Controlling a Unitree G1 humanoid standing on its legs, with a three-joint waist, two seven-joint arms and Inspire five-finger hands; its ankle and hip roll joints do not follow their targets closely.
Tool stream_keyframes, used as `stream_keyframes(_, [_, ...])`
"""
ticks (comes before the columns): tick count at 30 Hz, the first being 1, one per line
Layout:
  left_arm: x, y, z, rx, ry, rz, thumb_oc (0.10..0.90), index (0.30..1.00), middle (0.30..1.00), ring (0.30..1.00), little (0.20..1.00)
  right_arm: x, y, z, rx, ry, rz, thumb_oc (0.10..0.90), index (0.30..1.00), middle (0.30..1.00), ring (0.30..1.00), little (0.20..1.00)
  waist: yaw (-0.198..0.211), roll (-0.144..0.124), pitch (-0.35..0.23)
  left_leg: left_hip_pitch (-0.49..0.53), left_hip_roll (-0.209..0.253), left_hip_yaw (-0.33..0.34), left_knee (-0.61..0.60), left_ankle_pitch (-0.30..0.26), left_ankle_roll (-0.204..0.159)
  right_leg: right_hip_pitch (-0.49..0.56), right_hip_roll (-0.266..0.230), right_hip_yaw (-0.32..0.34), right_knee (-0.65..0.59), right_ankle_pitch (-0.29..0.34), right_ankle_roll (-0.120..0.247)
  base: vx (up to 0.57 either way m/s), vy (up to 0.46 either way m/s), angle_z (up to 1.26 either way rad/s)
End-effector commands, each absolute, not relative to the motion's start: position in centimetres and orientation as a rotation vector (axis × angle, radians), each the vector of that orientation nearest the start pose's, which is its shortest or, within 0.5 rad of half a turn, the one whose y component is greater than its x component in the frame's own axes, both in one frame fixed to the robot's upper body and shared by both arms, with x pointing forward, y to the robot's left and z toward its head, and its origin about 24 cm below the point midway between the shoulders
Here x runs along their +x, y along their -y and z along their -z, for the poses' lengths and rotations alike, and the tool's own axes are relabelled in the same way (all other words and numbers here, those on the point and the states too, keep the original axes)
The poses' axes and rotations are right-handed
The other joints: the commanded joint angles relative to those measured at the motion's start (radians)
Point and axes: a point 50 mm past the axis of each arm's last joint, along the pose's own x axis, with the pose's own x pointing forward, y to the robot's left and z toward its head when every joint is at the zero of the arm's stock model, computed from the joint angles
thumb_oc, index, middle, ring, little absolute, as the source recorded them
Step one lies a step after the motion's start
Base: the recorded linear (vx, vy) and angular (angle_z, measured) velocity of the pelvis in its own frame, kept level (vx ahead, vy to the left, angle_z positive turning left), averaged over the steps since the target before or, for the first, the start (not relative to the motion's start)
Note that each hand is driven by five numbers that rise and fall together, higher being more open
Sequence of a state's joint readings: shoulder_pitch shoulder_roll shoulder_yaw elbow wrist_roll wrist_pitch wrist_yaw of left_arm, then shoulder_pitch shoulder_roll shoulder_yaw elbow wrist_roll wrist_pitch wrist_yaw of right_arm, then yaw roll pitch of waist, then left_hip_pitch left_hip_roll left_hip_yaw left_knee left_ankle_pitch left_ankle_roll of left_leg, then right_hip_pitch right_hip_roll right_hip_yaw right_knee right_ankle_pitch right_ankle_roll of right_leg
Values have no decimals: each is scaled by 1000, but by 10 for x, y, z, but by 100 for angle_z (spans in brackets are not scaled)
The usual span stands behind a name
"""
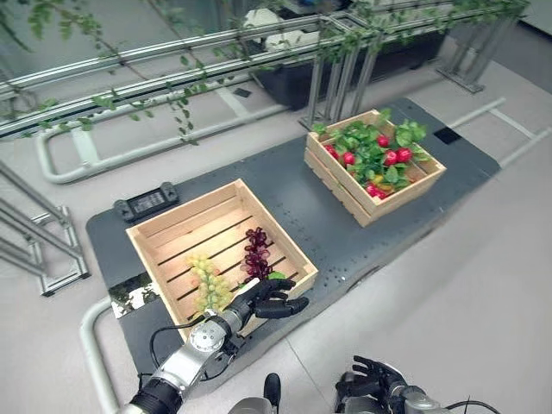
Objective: Pick up the fruits from the basket on one side to the basket on the other side
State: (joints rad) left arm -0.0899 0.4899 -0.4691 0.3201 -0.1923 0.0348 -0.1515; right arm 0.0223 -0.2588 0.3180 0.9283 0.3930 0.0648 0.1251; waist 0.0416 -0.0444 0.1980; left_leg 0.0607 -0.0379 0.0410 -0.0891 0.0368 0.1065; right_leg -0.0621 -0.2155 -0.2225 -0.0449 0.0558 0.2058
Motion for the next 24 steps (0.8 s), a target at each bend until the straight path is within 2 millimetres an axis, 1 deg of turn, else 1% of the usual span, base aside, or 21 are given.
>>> stream_keyframes(1, [264,-150,-30,317,-53,515,800,900,900,900,900,136,198,143,148,-999,-5,800,900,900,900,900,0,-16,-16,18,12,63,11,-93,-62,-14,8,94,12,181,15,137,-222,78])
stream_keyframes(2, [264,-150,-33,313,-35,516,800,900,900,900,900,135,198,144,152,-1002,-2,800,900,900,900,900,-3,-16,-16,18,15,57,15,-95,-62,-15,11,105,13,177,14,148,-253,86])
stream_keyframes(3, [265,-150,-40,305,1,509,800,900,900,900,900,131,198,145,156,-1013,-7,800,900,900,900,900,-7,-20,-17,15,20,42,29,-104,-59,-20,18,131,24,170,12,129,-233,76])
stream_keyframes(4, [265,-151,-44,299,20,500,800,900,900,900,900,128,196,147,158,-1021,-10,800,900,900,900,900,-9,-24,-15,10,22,31,46,-112,-57,-26,21,139,43,166,12,182,-377,80])
stream_keyframes(5, [265,-155,-53,295,61,460,800,900,900,900,900,125,195,148,160,-1029,-19,800,900,900,900,900,-2,-29,-13,3,40,30,75,-117,-62,-8,33,124,39,112,5,143,-332,63])
stream_keyframes(6, [264,-156,-56,292,75,443,800,900,900,900,900,125,195,148,163,-1032,-19,800,900,900,900,900,2,-32,-12,-2,47,29,87,-119,-65,2,39,116,35,96,2,151,-375,51])
stream_keyframes(8, [263,-158,-69,295,146,374,800,900,900,900,900,124,195,149,168,-1033,-21,800,900,900,900,900,8,-43,-9,-13,62,14,111,-120,-77,18,53,110,23,77,-7,115,-245,34])
stream_keyframes(9, [263,-159,-72,294,164,359,800,900,900,900,900,124,195,148,169,-1032,-19,800,900,900,900,900,9,-44,-9,-11,69,16,110,-119,-81,22,56,109,20,73,-11,146,-190,16])
stream_keyframes(10, [263,-163,-82,286,226,299,800,900,900,900,900,126,195,148,171,-1034,-14,800,900,900,900,900,10,-45,-10,-5,86,22,103,-114,-92,30,62,101,13,59,-24,120,-133,9])
stream_keyframes(11, [263,-164,-84,288,238,287,800,900,900,900,900,126,194,148,171,-1034,-12,800,900,900,900,900,10,-46,-10,-3,88,21,100,-112,-94,34,65,100,10,57,-28,161,-168,13])
stream_keyframes(14, [261,-177,-108,369,407,119,800,900,900,900,900,121,194,149,176,-1048,-2,800,900,900,900,900,13,-46,-17,3,116,27,59,-79,-125,69,86,79,-24,32,-58,166,-121,12])
stream_keyframes(17, [262,-184,-119,406,477,3,800,900,900,900,900,119,194,149,170,-1053,-1,800,900,900,900,900,12,-43,-17,-5,121,20,42,-66,-137,67,94,72,-24,18,-70,64,-6,27])
stream_keyframes(18, [263,-185,-121,404,484,-7,800,900,900,900,900,118,194,149,169,-1052,-1,800,900,900,900,900,12,-42,-17,-7,121,19,42,-66,-139,64,94,71,-23,17,-70,21,42,10])
stream_keyframes(20, [266,-193,-130,399,533,-147,800,900,900,900,900,120,193,149,164,-1042,-13,800,900,900,900,900,7,-41,-7,-20,120,12,41,-66,-144,41,96,72,-4,5,-74,-4,63,7])
stream_keyframes(24, [270,-207,-135,444,547,-307,800,900,900,900,900,119,189,148,151,-1033,-42,800,900,900,900,900,-2,-48,6,-28,120,9,56,-76,-145,22,96,77,21,-7,-75,7,48,7])
